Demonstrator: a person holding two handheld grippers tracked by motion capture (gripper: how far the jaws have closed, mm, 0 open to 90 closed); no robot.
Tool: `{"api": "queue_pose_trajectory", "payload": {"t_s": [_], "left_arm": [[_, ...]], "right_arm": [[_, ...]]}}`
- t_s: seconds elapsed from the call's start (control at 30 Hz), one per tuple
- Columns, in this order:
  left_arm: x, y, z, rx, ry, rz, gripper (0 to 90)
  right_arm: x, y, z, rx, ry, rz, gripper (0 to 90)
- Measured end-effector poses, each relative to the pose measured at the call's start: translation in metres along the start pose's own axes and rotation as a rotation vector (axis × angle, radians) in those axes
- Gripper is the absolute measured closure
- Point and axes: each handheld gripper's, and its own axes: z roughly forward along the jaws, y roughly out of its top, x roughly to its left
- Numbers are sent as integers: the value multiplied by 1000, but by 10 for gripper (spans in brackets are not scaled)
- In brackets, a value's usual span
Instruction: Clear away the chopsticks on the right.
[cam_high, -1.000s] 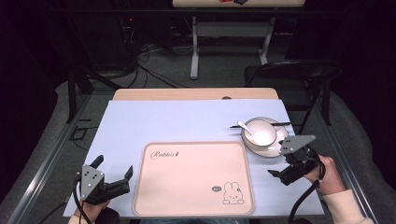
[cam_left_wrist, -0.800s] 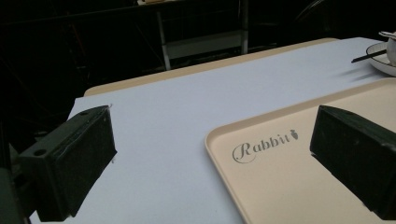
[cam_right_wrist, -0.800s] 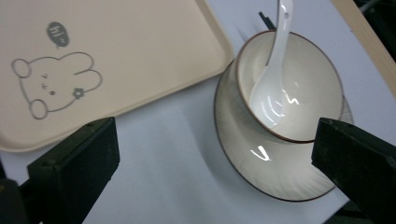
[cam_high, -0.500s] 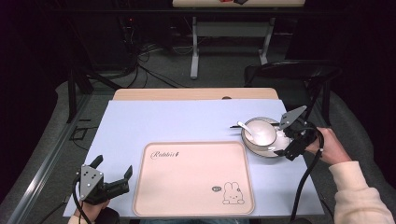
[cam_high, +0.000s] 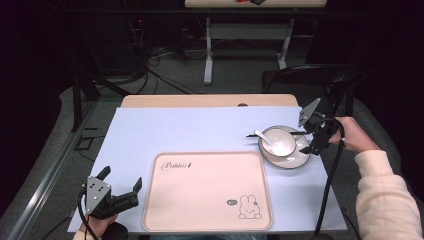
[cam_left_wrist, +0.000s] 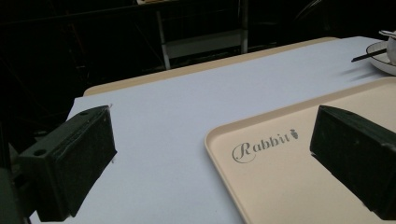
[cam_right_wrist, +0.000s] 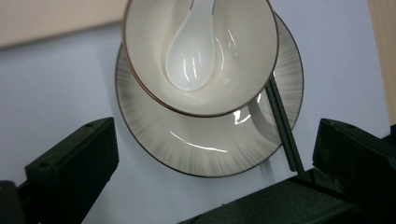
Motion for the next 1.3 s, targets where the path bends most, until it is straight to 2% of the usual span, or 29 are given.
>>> {"api": "queue_pose_trajectory", "payload": {"t_s": [0.1,0.13,0.2,0.3,0.33,0.5,0.53,0.57,0.6,0.63,0.67,0.7,0.8,0.83,0.97,1.03,1.07,1.1,1.13,1.17,1.23,1.27,1.3], "left_arm": [[0,0,0,3,-1,1,0],[0,0,0,3,-1,1,0],[0,0,0,3,-2,3,0],[0,0,1,4,-1,2,0],[0,0,1,3,0,2,0],[0,0,0,0,-7,1,0],[0,0,0,-1,-7,1,0],[0,0,0,-1,-7,1,0],[0,0,0,-1,-9,1,0],[1,0,0,-1,-10,1,0],[1,0,1,-1,-10,1,0],[1,0,1,0,-10,1,0],[0,0,0,0,-12,2,0],[0,0,0,-1,-12,2,0],[1,0,0,-2,-11,1,0],[1,0,0,-2,-12,1,0],[1,0,0,-2,-12,1,0],[1,0,1,-1,-11,0,0],[1,0,1,0,-12,1,0],[0,0,1,-1,-12,0,0],[1,0,0,-2,-11,1,0],[1,0,0,-2,-10,0,0],[1,0,0,-2,-11,1,0]], "right_arm": [[-9,0,9,34,31,-16,0],[-9,0,9,34,31,-16,0],[-17,2,13,67,36,-26,0],[-23,4,15,75,30,-39,0],[-26,6,20,107,24,-55,0],[-36,10,36,173,40,-94,0],[-38,10,38,181,57,-73,0],[-38,10,38,181,57,-73,0],[-40,10,37,177,57,-46,0],[-47,10,37,168,44,-62,7],[-48,10,39,172,42,-58,19],[-49,10,42,184,35,-75,48],[-51,10,49,196,62,-72,94],[-54,9,56,209,58,-69,148],[-60,3,68,246,41,-47,239],[-59,3,72,257,38,-49,301],[-59,3,72,257,38,-49,301],[-59,5,74,250,31,-75,341],[-57,6,76,269,21,-61,352],[-58,6,78,261,22,-81,367],[-56,8,81,296,14,-73,392],[-57,8,83,291,19,-90,399],[-56,8,83,302,13,-78,407]]}}
